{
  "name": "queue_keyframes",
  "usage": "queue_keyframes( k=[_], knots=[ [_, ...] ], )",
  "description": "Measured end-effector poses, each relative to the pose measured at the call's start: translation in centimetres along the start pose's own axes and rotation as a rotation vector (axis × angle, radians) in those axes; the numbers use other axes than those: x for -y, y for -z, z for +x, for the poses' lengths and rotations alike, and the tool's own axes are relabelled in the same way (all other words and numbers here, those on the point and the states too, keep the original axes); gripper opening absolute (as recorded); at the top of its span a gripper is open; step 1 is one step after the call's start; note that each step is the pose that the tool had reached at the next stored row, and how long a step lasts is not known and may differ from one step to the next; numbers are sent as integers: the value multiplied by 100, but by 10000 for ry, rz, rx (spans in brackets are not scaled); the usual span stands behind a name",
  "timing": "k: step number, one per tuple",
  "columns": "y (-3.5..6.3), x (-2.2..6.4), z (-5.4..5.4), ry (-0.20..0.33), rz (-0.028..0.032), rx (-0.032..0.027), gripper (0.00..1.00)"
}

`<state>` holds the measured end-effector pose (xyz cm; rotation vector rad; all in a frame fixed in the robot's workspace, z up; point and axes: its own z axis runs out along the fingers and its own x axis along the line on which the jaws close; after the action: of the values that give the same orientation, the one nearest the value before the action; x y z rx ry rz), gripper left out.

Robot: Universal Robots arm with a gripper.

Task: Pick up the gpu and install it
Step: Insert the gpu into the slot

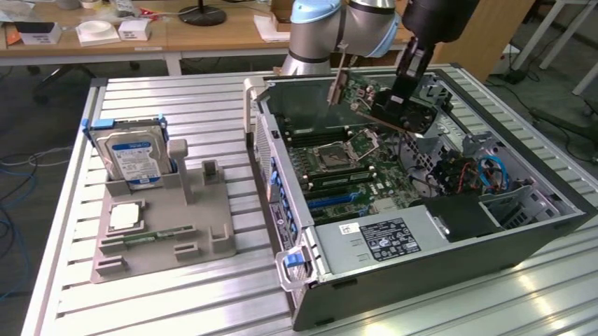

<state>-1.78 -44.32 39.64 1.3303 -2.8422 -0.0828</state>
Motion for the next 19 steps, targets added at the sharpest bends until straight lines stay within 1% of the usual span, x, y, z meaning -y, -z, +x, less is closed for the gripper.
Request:
queue_keyframes(
  k=[4, 19],
  knots=[
    [-7, 1, 0, 539, -11, -26, 27],
    [-35, 2, 1, 3270, -66, -159, 27]
  ],
)
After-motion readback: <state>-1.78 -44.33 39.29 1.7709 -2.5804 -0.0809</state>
